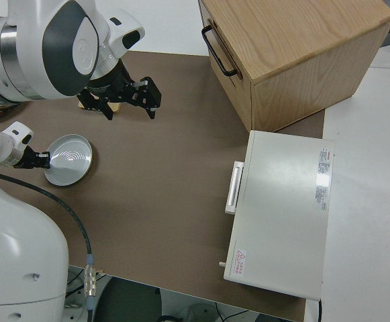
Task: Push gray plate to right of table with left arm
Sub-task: 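Push the gray plate with the left gripper toward the toaster oven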
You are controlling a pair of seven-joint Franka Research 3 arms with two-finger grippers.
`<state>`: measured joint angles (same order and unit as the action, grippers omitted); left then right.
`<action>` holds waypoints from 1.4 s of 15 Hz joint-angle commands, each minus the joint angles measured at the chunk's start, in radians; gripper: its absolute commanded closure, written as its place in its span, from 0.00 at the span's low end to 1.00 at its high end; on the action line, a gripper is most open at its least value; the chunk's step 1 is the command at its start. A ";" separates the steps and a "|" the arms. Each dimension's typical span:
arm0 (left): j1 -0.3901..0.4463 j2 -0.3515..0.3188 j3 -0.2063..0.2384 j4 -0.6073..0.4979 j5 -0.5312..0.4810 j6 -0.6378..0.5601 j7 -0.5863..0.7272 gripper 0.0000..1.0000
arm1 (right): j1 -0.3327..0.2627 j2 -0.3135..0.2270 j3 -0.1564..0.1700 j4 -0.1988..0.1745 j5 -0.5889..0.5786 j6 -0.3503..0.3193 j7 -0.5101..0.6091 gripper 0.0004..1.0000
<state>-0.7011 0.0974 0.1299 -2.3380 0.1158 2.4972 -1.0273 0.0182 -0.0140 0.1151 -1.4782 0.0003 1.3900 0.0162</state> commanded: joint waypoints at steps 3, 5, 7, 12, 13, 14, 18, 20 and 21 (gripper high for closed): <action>-0.055 0.148 -0.107 0.147 0.002 -0.104 -0.178 1.00 | -0.020 -0.003 0.017 0.009 0.006 -0.016 0.013 0.02; -0.055 0.153 -0.151 0.164 0.004 -0.152 -0.207 1.00 | -0.020 -0.003 0.015 0.009 0.004 -0.016 0.013 0.02; -0.057 0.153 -0.174 0.169 0.004 -0.153 -0.230 1.00 | -0.020 -0.003 0.017 0.009 0.004 -0.016 0.013 0.02; -0.057 0.153 -0.200 0.187 0.007 -0.164 -0.260 1.00 | -0.020 -0.003 0.015 0.009 0.006 -0.016 0.013 0.02; -0.057 0.153 -0.200 0.190 0.007 -0.172 -0.260 1.00 | -0.020 -0.003 0.015 0.009 0.006 -0.016 0.013 0.02; -0.057 0.153 -0.202 0.190 0.008 -0.175 -0.257 1.00 | -0.020 -0.003 0.017 0.009 0.006 -0.016 0.013 0.02; -0.052 0.147 -0.203 0.194 0.030 -0.192 -0.223 0.34 | -0.020 -0.003 0.017 0.009 0.004 -0.016 0.013 0.02; -0.049 0.145 -0.202 0.194 0.027 -0.193 -0.204 0.01 | -0.020 -0.003 0.015 0.009 0.006 -0.016 0.013 0.02; -0.049 0.143 -0.202 0.195 0.027 -0.201 -0.208 0.00 | -0.020 -0.003 0.017 0.009 0.006 -0.016 0.013 0.02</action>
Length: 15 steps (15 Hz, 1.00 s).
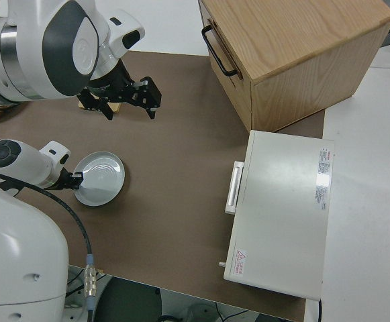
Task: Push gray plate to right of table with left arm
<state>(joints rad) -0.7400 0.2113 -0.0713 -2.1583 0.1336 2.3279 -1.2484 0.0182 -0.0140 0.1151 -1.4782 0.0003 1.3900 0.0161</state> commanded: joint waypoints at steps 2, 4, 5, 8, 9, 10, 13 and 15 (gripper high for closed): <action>-0.004 0.016 0.001 0.028 0.006 -0.068 0.027 0.00 | -0.020 -0.003 0.015 0.009 0.006 -0.016 0.013 0.02; -0.001 -0.009 0.011 0.057 0.001 -0.140 0.040 0.00 | -0.020 -0.003 0.015 0.009 0.004 -0.016 0.013 0.02; 0.002 -0.027 0.016 0.060 0.000 -0.169 0.065 0.00 | -0.020 -0.003 0.017 0.009 0.006 -0.016 0.013 0.02; 0.088 -0.136 0.024 0.087 -0.040 -0.318 0.272 0.00 | -0.020 -0.003 0.017 0.009 0.006 -0.016 0.013 0.02; 0.131 -0.162 0.024 0.127 -0.052 -0.393 0.341 0.00 | -0.020 -0.003 0.015 0.009 0.006 -0.016 0.013 0.02; 0.187 -0.177 0.025 0.174 -0.069 -0.474 0.413 0.00 | -0.020 -0.003 0.015 0.009 0.006 -0.016 0.013 0.02; 0.318 -0.231 0.027 0.264 -0.106 -0.626 0.625 0.00 | -0.020 -0.003 0.017 0.009 0.004 -0.016 0.013 0.02; 0.401 -0.311 0.041 0.261 -0.107 -0.660 0.774 0.00 | -0.020 -0.003 0.017 0.009 0.006 -0.016 0.013 0.02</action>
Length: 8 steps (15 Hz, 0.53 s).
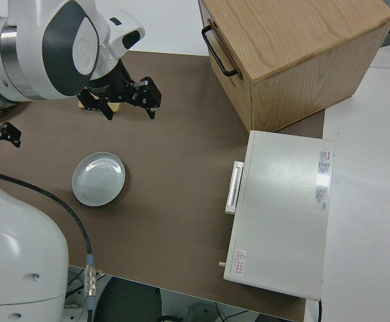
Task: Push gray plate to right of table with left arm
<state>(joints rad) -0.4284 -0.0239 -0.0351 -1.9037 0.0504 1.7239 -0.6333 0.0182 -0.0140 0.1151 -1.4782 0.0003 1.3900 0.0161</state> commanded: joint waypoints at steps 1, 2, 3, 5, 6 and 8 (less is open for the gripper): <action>0.143 -0.088 0.024 0.009 -0.027 -0.082 0.263 0.00 | -0.020 -0.003 0.015 0.009 0.006 -0.016 0.013 0.02; 0.181 -0.109 0.047 0.015 -0.041 -0.101 0.311 0.00 | -0.020 -0.003 0.017 0.009 0.004 -0.016 0.013 0.02; 0.215 -0.129 0.082 0.020 -0.059 -0.107 0.378 0.00 | -0.020 -0.003 0.017 0.009 0.004 -0.016 0.013 0.02; 0.226 -0.136 0.138 0.056 -0.050 -0.145 0.470 0.00 | -0.020 -0.003 0.017 0.009 0.004 -0.016 0.013 0.02; 0.226 -0.131 0.171 0.096 -0.050 -0.152 0.486 0.00 | -0.020 -0.003 0.017 0.009 0.004 -0.016 0.013 0.02; 0.227 -0.122 0.195 0.130 -0.052 -0.152 0.497 0.00 | -0.020 -0.003 0.017 0.009 0.006 -0.016 0.013 0.02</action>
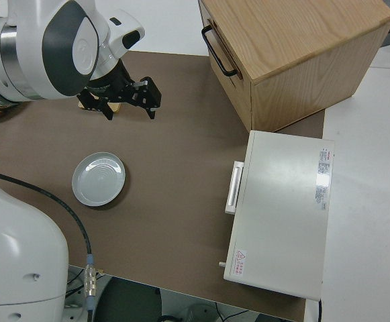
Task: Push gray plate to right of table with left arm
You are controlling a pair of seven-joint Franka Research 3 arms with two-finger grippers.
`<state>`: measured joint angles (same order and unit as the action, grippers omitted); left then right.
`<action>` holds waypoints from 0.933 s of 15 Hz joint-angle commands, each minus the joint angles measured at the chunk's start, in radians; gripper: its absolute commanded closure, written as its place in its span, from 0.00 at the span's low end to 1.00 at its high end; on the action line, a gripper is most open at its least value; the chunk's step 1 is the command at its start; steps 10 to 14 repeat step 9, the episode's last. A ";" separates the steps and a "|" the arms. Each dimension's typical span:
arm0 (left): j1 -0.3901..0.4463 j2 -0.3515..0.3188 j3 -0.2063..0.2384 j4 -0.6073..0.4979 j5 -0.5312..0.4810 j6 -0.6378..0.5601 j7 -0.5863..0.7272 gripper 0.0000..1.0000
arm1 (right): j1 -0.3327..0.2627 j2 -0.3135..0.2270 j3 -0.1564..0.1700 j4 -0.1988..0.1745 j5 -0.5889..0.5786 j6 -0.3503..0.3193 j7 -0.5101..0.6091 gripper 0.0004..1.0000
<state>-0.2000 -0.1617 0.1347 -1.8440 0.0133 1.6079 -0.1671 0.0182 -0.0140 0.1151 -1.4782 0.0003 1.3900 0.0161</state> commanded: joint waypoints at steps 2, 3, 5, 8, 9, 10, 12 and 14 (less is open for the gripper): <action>0.001 0.021 0.037 0.084 -0.024 -0.034 0.101 0.00 | -0.020 -0.003 0.015 0.009 0.006 -0.016 0.013 0.02; 0.001 0.022 0.049 0.092 -0.029 -0.032 0.144 0.00 | -0.020 -0.003 0.015 0.009 0.006 -0.016 0.013 0.02; -0.001 0.030 0.055 0.095 -0.026 -0.029 0.193 0.00 | -0.020 -0.003 0.017 0.009 0.006 -0.016 0.013 0.02; -0.006 0.047 0.054 0.098 -0.018 -0.028 0.190 0.00 | -0.020 -0.003 0.015 0.009 0.004 -0.016 0.013 0.02; -0.002 0.045 0.055 0.098 -0.019 -0.026 0.190 0.00 | -0.020 -0.003 0.015 0.009 0.006 -0.016 0.013 0.02; -0.002 0.045 0.055 0.098 -0.019 -0.026 0.190 0.00 | -0.020 -0.003 0.015 0.009 0.006 -0.016 0.013 0.02; -0.002 0.045 0.055 0.098 -0.019 -0.026 0.190 0.00 | -0.020 -0.003 0.015 0.009 0.006 -0.016 0.013 0.02; -0.002 0.045 0.055 0.098 -0.019 -0.026 0.190 0.00 | -0.020 -0.003 0.015 0.009 0.006 -0.016 0.013 0.02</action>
